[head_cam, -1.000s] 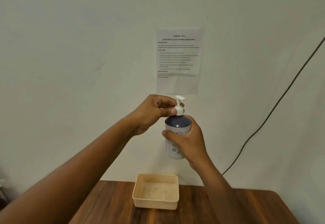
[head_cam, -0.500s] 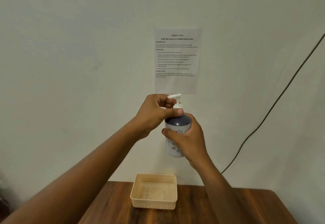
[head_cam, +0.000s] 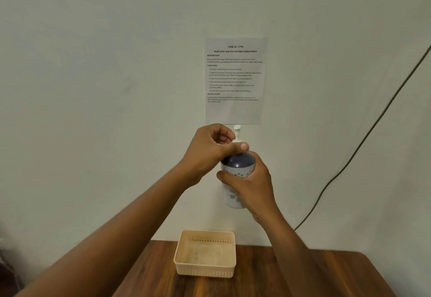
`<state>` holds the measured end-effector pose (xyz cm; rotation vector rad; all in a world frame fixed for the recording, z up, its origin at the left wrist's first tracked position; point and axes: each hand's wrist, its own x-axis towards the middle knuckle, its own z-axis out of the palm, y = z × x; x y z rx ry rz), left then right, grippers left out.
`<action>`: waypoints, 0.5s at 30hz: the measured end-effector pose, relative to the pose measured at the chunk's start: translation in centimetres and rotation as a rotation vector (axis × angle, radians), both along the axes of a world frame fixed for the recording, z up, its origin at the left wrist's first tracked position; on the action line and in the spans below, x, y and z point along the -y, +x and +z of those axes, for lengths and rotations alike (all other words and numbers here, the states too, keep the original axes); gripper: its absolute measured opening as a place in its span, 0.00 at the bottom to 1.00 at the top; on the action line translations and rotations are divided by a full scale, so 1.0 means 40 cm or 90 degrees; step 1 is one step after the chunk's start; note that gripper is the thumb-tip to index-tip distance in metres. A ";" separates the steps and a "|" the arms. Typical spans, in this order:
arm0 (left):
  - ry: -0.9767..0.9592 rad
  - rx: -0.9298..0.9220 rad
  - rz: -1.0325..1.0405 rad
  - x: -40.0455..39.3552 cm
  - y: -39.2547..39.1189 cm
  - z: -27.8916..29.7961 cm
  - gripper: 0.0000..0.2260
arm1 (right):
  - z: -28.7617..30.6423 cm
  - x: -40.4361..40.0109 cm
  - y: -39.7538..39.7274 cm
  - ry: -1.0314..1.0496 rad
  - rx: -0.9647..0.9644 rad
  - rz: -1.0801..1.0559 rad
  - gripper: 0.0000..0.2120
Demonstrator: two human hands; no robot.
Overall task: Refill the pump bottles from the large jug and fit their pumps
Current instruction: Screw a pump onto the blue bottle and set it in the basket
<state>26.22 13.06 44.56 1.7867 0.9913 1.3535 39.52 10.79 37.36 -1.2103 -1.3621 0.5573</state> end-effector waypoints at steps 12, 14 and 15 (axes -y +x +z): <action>-0.102 -0.013 -0.256 -0.016 -0.041 0.020 0.12 | -0.003 0.013 0.023 -0.006 -0.042 0.076 0.33; -0.081 -0.018 -0.183 -0.010 -0.031 0.013 0.13 | -0.002 0.012 0.020 -0.003 -0.039 0.063 0.32; -0.058 -0.028 -0.116 -0.006 -0.023 0.006 0.12 | -0.002 0.011 0.018 -0.001 -0.033 0.054 0.31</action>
